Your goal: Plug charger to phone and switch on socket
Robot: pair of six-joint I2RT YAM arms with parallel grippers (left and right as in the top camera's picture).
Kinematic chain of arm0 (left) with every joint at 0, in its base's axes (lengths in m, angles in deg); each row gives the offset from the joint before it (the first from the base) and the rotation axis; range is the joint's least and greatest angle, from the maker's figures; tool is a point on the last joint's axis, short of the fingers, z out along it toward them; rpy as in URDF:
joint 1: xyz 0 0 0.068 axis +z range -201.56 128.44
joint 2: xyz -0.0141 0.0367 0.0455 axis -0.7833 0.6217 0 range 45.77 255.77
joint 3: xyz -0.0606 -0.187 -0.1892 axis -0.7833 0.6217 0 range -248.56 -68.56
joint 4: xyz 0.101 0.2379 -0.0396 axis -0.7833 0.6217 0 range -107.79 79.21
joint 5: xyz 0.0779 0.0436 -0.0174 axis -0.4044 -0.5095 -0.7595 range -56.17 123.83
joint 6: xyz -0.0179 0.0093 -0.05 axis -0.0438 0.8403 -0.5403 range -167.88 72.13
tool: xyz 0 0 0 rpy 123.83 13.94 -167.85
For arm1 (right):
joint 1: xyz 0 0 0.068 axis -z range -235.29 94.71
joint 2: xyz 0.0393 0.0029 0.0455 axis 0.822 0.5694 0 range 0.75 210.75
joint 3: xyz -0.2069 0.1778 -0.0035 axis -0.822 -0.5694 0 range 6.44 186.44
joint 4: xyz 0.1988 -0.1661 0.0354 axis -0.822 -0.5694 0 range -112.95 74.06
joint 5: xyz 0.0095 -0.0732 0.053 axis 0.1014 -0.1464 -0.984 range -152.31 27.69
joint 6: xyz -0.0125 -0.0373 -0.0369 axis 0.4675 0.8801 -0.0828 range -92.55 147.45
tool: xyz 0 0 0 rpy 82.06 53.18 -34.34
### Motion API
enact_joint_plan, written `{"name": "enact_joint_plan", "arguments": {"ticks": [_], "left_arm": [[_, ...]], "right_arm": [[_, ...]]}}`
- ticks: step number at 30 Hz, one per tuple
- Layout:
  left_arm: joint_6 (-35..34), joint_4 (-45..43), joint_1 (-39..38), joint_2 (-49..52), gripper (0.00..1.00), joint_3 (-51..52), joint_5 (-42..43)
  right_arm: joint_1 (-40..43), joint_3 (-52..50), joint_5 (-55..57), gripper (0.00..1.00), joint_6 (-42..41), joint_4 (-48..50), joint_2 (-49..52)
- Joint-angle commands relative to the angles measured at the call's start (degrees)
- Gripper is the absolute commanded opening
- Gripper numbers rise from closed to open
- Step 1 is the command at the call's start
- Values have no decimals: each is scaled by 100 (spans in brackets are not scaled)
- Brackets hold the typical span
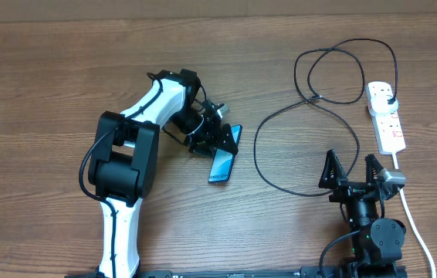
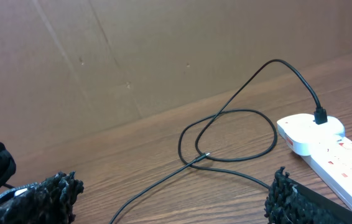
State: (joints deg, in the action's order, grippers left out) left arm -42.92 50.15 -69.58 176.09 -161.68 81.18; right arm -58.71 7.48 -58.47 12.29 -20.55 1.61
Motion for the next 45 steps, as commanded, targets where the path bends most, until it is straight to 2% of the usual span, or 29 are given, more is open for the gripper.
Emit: {"name": "enact_joint_plan", "arguments": {"ticks": [1,10,18,30,35,43,45], "left_arm": [[195,129,-63,35,63,26,1215],[192,144,-63,35,63,26,3458],[157,133,-63,35,61,26,4269],[-162,151,-63,35,61,26,4319],[-614,280,-63,35,52,26,4321],[-1591,424,-63,35,53,26,4319],[-1661,424,-63,35,53,26,4321]], "right_arm": [[-11,-59,7,100,61,22,-42],[-11,-59,7,100,61,22,-44],[-11,-59,7,100,61,22,-44],[-11,-59,7,100,61,22,-42],[-11,-59,7,100,61,22,-42],[-11,-59,7,100,61,22,-42],[-11,-59,7,100,61,22,-42]]}}
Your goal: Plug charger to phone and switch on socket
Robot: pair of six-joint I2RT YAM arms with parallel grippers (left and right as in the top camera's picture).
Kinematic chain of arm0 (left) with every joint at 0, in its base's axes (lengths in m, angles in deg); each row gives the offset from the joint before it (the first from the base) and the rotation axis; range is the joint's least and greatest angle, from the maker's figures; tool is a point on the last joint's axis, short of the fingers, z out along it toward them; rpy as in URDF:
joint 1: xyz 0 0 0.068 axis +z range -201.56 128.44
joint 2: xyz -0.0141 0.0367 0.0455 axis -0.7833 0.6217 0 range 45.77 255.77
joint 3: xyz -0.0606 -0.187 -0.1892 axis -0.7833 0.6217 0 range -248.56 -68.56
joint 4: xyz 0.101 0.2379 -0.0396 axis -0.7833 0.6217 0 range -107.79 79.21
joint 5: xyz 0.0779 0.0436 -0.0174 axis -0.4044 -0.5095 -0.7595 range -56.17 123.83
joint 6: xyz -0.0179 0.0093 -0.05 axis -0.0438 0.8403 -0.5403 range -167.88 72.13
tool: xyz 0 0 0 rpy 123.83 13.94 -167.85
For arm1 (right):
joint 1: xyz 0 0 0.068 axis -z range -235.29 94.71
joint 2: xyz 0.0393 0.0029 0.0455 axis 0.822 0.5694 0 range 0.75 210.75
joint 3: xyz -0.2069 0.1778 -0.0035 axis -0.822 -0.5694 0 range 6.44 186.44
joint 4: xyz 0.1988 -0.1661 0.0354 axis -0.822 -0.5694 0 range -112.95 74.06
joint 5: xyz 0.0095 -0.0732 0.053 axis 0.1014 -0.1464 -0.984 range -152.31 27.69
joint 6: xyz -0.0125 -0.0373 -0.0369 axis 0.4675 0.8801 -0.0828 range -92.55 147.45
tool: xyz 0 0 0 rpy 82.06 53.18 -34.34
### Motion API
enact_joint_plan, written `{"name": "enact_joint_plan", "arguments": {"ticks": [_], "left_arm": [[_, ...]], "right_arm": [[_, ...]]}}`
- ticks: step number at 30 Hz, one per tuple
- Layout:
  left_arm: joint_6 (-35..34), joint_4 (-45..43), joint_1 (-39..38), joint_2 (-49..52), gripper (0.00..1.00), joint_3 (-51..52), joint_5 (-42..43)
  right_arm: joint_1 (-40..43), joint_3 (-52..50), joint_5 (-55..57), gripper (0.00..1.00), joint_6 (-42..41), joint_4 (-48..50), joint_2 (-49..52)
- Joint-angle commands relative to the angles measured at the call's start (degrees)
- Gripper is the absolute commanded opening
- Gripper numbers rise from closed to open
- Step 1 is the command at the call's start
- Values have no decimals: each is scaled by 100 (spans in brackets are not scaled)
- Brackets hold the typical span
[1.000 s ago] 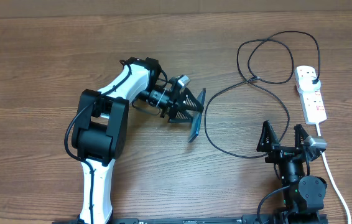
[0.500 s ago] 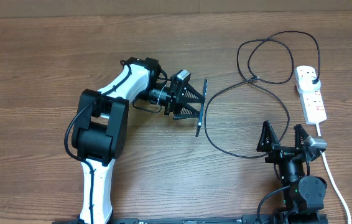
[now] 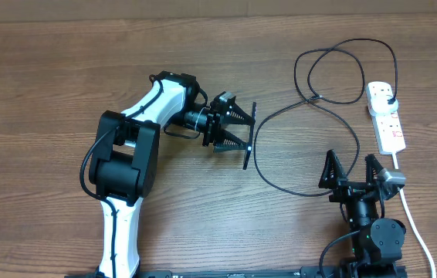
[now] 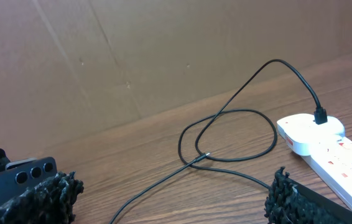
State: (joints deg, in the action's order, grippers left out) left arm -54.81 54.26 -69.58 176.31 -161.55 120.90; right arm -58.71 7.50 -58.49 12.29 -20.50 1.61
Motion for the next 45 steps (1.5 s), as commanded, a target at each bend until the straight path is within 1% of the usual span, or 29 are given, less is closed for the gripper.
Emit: {"name": "enact_joint_plan", "arguments": {"ticks": [1,26,45], "left_arm": [[-474,13,-63,13,53,13,348],[-487,11,-63,13,55,13,348],[-487,11,-66,13,54,13,348]], "right_arm": [[-11,-61,9,100,61,17,-42],[-11,-61,9,100,61,17,-42],[-11,-61,9,100,61,17,-42]]}}
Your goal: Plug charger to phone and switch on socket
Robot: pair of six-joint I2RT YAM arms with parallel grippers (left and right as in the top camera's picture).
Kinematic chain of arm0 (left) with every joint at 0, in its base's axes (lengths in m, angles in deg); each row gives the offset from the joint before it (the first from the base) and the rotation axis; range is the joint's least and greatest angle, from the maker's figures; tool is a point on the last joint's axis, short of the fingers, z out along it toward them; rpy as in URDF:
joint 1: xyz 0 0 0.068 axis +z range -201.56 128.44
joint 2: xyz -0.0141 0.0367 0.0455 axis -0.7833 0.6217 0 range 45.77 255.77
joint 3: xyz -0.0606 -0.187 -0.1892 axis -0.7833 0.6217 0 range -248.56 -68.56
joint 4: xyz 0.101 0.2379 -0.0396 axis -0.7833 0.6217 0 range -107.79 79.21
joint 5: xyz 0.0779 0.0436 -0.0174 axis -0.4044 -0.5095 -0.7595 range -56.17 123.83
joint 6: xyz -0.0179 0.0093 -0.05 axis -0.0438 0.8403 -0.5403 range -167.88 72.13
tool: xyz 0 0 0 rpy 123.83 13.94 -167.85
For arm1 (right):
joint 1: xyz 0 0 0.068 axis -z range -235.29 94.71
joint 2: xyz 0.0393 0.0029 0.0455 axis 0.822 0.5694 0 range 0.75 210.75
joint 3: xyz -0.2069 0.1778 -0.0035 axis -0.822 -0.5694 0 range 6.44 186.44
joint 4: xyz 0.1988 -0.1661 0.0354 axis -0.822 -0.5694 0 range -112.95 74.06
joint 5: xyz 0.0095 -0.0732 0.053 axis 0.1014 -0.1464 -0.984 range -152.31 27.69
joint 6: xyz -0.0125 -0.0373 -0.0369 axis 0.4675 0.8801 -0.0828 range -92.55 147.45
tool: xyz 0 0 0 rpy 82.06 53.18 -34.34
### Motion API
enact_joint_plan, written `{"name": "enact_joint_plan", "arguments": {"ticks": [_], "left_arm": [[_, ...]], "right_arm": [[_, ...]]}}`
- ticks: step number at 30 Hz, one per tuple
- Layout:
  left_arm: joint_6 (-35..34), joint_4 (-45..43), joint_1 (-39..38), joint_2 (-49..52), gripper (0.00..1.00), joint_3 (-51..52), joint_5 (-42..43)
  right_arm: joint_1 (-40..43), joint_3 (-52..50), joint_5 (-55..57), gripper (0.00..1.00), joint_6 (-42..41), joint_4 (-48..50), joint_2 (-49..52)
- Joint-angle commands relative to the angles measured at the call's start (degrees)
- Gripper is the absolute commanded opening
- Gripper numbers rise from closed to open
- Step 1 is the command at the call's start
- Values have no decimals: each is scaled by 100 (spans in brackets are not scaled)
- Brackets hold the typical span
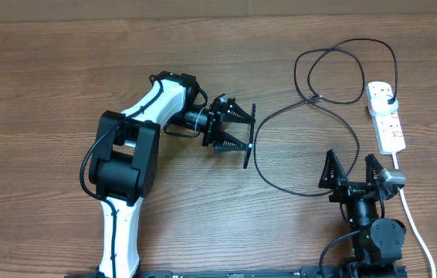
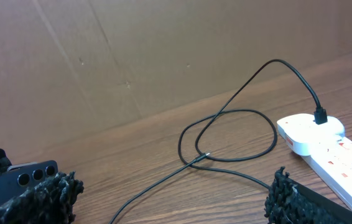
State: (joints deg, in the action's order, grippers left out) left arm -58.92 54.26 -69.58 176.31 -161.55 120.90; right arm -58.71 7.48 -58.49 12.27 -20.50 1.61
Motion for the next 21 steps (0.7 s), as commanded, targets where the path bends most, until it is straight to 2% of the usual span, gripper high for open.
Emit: {"name": "enact_joint_plan", "arguments": {"ticks": [1,21], "left_arm": [[-74,11,-66,13,54,13,348],[-57,-11,-66,13,54,13,348]], "right_arm": [[-11,-59,9,100,63,17,-42],[-11,-59,-24,100,-2,181,-42]]}}
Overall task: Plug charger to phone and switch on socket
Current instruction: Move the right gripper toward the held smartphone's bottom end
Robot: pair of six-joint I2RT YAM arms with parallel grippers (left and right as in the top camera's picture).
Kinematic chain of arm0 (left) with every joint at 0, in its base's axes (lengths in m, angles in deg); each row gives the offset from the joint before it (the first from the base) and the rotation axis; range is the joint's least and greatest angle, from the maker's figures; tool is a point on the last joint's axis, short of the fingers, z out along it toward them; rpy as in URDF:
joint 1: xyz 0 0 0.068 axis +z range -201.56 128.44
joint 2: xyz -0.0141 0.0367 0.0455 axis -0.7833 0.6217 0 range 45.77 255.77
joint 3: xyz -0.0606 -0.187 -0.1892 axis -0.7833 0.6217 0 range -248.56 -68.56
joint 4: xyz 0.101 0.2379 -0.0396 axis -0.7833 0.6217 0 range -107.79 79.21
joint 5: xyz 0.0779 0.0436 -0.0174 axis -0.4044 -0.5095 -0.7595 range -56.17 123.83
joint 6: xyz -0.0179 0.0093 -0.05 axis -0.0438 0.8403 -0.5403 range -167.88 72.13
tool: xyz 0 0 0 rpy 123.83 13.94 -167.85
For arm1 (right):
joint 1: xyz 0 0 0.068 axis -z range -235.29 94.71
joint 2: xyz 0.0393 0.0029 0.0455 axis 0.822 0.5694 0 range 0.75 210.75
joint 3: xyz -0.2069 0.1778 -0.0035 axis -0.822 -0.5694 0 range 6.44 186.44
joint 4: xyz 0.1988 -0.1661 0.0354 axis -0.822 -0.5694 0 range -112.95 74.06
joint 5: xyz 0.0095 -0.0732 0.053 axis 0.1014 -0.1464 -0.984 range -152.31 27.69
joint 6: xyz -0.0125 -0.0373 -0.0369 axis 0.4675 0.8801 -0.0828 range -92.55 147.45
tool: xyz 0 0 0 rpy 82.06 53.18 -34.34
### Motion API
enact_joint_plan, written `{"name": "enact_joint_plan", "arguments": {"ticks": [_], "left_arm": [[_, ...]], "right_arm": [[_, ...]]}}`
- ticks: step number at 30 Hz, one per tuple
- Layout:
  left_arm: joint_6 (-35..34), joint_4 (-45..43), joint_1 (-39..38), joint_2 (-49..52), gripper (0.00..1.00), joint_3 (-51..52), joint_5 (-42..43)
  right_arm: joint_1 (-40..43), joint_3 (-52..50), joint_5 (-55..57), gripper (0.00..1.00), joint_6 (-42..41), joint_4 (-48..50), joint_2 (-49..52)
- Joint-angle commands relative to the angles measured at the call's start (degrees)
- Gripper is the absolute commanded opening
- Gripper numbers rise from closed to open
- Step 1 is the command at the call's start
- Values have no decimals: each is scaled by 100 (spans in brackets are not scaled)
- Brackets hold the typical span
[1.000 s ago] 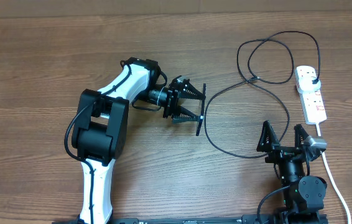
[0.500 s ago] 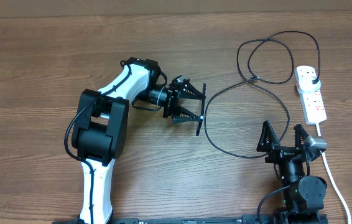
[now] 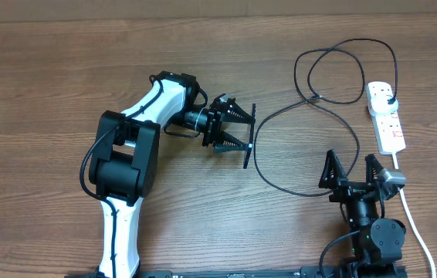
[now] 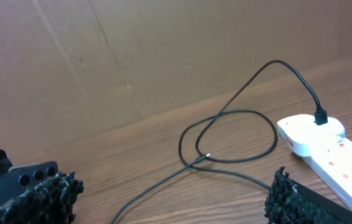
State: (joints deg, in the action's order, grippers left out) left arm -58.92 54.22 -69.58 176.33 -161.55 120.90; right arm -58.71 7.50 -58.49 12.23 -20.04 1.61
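Note:
The dark phone [image 3: 247, 157] stands on its long edge on the wooden table, and my left gripper [image 3: 243, 130] is shut on it from the left. In the right wrist view the phone [image 4: 20, 175] shows at far left with its camera lenses facing this way. A black charger cable [image 3: 256, 151] loops across the table. Its free metal tip [image 4: 206, 155] lies on the wood, and its other end is plugged [image 4: 320, 116] into the white power strip [image 3: 386, 117]. My right gripper [image 3: 351, 171] rests open near the front edge, and from its own wrist camera the gripper [image 4: 170, 202] has nothing between its fingers.
A brown cardboard wall [image 4: 163, 56] backs the far side of the table. The strip's white lead [image 3: 415, 220] runs toward the front right corner. The cable's loops lie between the phone and the power strip [image 4: 328, 148].
At first the phone lay flat, screen up, with my left gripper at its upper end. Then it stood on edge in the left gripper, a little further right toward the cable, and it has stayed there. The right arm has not moved.

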Motion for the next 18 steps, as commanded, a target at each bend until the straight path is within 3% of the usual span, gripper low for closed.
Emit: {"name": "enact_joint_plan", "arguments": {"ticks": [1,4,10,13,18], "left_arm": [[-57,-7,-66,11,53,13,348],[-59,-7,-66,11,54,13,348],[-81,-4,-66,11,54,13,348],[-81,-4,-66,11,54,13,348],[-81,-4,-66,11,54,13,348]], "right_arm": [[-11,-61,-160,100,2,162,-42],[-11,-61,-1744,100,-181,42,-42],[-11,-61,-4811,100,-1947,83,-37],[-11,-61,-5405,100,-2605,81,-37],[-9,-59,-5449,100,-3023,195,-37]]}}
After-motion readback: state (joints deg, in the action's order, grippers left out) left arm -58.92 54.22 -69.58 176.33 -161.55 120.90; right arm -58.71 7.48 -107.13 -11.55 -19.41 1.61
